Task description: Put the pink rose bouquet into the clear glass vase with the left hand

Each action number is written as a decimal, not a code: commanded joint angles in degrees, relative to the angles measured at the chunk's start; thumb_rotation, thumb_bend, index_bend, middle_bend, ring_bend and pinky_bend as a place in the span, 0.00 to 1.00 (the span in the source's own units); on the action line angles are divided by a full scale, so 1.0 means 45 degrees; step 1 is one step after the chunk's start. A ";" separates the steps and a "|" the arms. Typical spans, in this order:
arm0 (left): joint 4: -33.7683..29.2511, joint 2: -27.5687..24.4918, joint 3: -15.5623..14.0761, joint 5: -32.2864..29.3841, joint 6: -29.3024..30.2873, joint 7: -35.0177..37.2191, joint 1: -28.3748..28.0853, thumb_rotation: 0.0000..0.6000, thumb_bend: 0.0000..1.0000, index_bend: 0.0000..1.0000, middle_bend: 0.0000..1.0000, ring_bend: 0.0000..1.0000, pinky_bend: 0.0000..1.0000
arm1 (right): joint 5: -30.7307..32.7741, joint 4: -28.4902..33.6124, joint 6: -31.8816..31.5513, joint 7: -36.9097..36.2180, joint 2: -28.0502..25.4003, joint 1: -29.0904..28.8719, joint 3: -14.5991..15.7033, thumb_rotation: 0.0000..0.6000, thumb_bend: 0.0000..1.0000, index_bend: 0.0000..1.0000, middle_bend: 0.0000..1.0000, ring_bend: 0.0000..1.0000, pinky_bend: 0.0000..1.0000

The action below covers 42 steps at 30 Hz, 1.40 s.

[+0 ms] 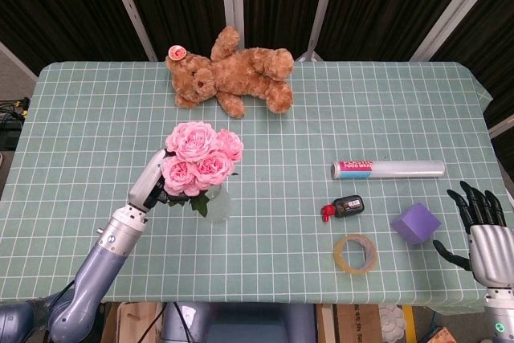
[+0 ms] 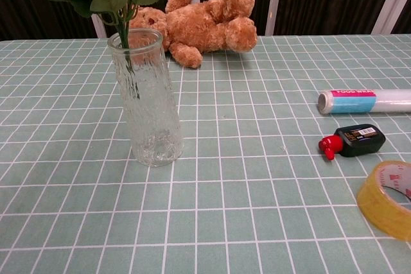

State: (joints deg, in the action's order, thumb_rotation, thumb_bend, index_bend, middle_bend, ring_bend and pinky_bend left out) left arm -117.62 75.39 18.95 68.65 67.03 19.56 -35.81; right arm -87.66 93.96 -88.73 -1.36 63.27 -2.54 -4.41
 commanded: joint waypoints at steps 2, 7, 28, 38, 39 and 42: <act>0.0480 0.0225 -0.0244 0.0296 -0.0018 0.0174 0.0111 1.00 0.50 0.40 0.38 0.29 0.42 | -0.0016 -0.0025 -0.0008 -0.0041 -0.0001 0.0002 0.0004 1.00 0.20 0.14 0.08 0.09 0.00; 0.0863 0.0275 -0.0428 0.0289 -0.0309 0.0261 0.0104 1.00 0.43 0.36 0.31 0.23 0.37 | 0.0000 -0.0041 -0.0017 -0.0089 -0.0006 0.0005 -0.0010 1.00 0.20 0.14 0.08 0.09 0.00; -0.0465 -0.3560 -0.1119 0.2277 -0.1029 0.1991 0.1271 1.00 0.21 0.13 0.07 0.00 0.12 | -0.0133 -0.0066 -0.0192 -0.0238 -0.0013 0.0067 0.0005 1.00 0.20 0.14 0.08 0.09 0.00; -0.0607 -0.5788 -0.2684 0.2679 0.2112 -0.3183 0.4011 1.00 0.21 0.11 0.09 0.00 0.12 | -0.0394 0.0018 -0.0375 -0.0301 -0.0066 0.0125 0.0076 1.00 0.20 0.14 0.08 0.09 0.00; -0.0493 -0.5654 -0.2764 0.2717 0.2814 -0.4293 0.4344 1.00 0.21 0.11 0.09 0.00 0.12 | -0.0436 0.0026 -0.0396 -0.0289 -0.0061 0.0126 0.0085 1.00 0.20 0.14 0.08 0.09 0.00; 0.0186 -0.4658 -0.2931 0.2968 0.5209 -0.7397 0.5416 1.00 0.22 0.11 0.09 0.00 0.12 | -0.0598 0.0033 -0.0444 -0.0267 -0.0061 0.0127 0.0138 1.00 0.20 0.14 0.08 0.09 0.00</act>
State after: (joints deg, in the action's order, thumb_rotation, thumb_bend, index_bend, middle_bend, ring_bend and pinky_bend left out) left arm -119.84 51.84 8.58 80.19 76.03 5.17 -19.30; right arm -90.23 94.10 -90.66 -2.60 63.00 -1.97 -3.86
